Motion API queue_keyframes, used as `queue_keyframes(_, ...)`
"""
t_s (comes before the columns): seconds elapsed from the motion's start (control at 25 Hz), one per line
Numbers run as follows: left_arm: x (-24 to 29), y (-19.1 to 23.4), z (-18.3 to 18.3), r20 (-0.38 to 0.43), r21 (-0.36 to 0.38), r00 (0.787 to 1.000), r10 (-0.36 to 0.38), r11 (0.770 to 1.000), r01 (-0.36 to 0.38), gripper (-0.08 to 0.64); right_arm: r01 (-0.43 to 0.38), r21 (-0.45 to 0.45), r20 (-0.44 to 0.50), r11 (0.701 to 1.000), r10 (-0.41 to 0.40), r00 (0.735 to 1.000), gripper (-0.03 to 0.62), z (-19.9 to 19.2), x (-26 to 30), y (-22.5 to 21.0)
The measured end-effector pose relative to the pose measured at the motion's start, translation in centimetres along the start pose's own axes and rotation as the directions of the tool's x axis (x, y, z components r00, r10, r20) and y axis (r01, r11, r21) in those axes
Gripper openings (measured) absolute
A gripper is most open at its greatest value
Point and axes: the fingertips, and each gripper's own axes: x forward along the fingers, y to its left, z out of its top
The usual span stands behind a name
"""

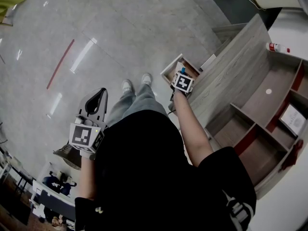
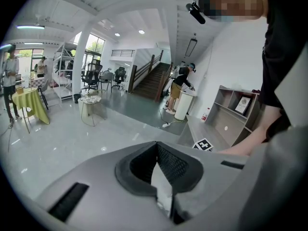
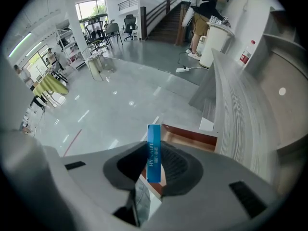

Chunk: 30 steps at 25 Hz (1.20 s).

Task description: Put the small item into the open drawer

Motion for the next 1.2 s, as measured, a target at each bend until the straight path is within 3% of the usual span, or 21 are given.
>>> queue_keyframes(0.24, -0.2, 0.0, 0.0, -0.006, -0.009, 1.0, 0.014, 1.0, -0.014, 0.003, -0.011, 0.016, 0.002, 1.0, 0.011, 1.0, 0.161, 0.0, 0.1, 0.1)
queue_keyframes(0.56, -0.5, -0.4, 0.1, -0.001, 0.001, 1.0, 0.009, 1.0, -0.009, 0.003, -0.036, 0.028, 0.015, 0.999, 0.035, 0.999, 0.169, -0.3, -0.3, 0.2)
queue_keyframes(0.92, -0.9, -0.2, 1.1, 0.049, 0.013, 0.999, 0.002, 1.0, -0.003, 0.003, -0.108, -0.023, 0.112, 0.994, 0.11, 0.988, 0.134, 2.6, -4.2, 3.0)
queue_keyframes(1.2, -1.2, 0.3, 2.4, 0.119, 0.022, 0.993, 0.001, 1.0, -0.004, 0.003, -0.206, -0.101, 0.237, 0.973, 0.225, 0.945, 0.052, 6.9, -9.8, 6.6)
